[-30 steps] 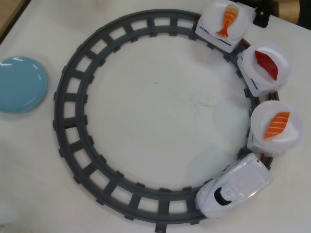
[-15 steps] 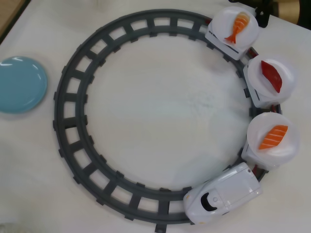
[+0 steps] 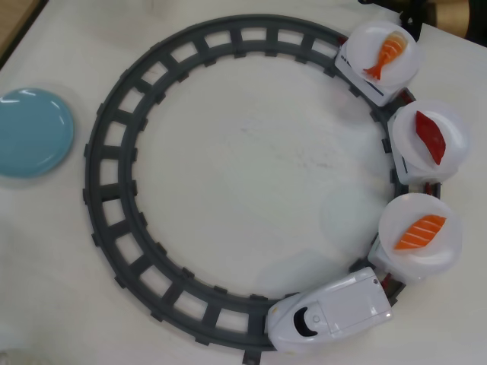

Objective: Pick up the sushi from the Shinkansen and put it on the blue dish

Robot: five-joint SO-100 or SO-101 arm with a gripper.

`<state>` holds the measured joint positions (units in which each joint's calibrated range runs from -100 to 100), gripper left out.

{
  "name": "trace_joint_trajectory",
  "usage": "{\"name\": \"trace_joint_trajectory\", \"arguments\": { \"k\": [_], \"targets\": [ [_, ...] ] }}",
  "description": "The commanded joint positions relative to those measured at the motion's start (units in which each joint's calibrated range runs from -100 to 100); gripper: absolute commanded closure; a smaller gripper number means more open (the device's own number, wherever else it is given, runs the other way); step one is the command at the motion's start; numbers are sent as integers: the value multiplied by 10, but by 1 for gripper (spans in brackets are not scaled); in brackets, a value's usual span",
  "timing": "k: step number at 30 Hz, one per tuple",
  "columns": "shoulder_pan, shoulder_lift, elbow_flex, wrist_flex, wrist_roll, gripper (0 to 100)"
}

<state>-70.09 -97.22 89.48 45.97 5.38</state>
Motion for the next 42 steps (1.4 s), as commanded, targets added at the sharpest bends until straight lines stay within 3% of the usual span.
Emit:
{"name": "trace_joint_trajectory", "arguments": {
  "k": [1,30,38,42],
  "targets": [
    [3,3,-17,-7,-5,96],
    [79,0,-24,-7,-5,96],
    [127,17,-118,-7,-4,96],
    [140,119,-209,-9,-1,93]
  ]
}}
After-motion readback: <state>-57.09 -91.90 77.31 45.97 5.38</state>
